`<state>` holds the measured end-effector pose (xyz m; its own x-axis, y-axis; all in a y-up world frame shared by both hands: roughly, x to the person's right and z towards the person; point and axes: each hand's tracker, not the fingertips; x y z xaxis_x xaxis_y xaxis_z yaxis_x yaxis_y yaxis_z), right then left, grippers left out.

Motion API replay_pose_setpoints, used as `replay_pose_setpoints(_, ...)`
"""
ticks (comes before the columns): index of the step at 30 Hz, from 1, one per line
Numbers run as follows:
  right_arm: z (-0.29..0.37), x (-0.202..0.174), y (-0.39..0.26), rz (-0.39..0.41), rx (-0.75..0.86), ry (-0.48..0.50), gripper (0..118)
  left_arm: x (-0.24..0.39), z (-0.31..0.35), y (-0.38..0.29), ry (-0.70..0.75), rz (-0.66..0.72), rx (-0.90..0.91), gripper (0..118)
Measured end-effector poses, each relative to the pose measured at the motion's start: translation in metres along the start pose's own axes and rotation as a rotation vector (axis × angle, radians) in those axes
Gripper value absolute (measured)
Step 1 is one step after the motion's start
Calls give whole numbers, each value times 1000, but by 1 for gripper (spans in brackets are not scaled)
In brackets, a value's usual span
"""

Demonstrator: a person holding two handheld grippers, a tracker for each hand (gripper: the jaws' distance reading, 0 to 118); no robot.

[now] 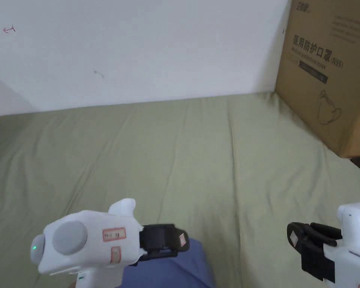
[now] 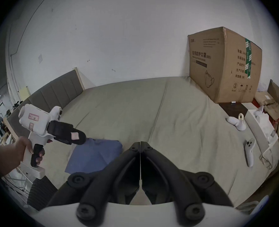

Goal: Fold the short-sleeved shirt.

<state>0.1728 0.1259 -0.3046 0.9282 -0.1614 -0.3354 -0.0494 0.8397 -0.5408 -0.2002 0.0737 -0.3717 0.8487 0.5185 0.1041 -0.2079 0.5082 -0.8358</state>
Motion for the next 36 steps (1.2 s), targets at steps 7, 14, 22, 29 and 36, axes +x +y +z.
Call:
replay_pose_setpoints(7, -4, 1, -1, -1, 11, -12, 0, 15, -45, -15, -19, -81, -101, 0)
replay_pose_setpoints(14, -8, 2, -2, 9, -29, -28, 0, 15, -141, -45, -19, 24, -338, 0)
replay_pose_setpoints(22, 5, -1, 19, -106, 61, 129, 0, 37, -32, -31, -259, 14, 205, 1)
replay_pose_setpoints(29, 25, -44, 58, 39, 323, 67, 0, 69, 115, -16, 82, -265, 747, 1)
replay_pose_setpoints(36, 26, -67, 61, 36, 579, -122, 0, 68, 156, -39, 497, -352, 958, 0)
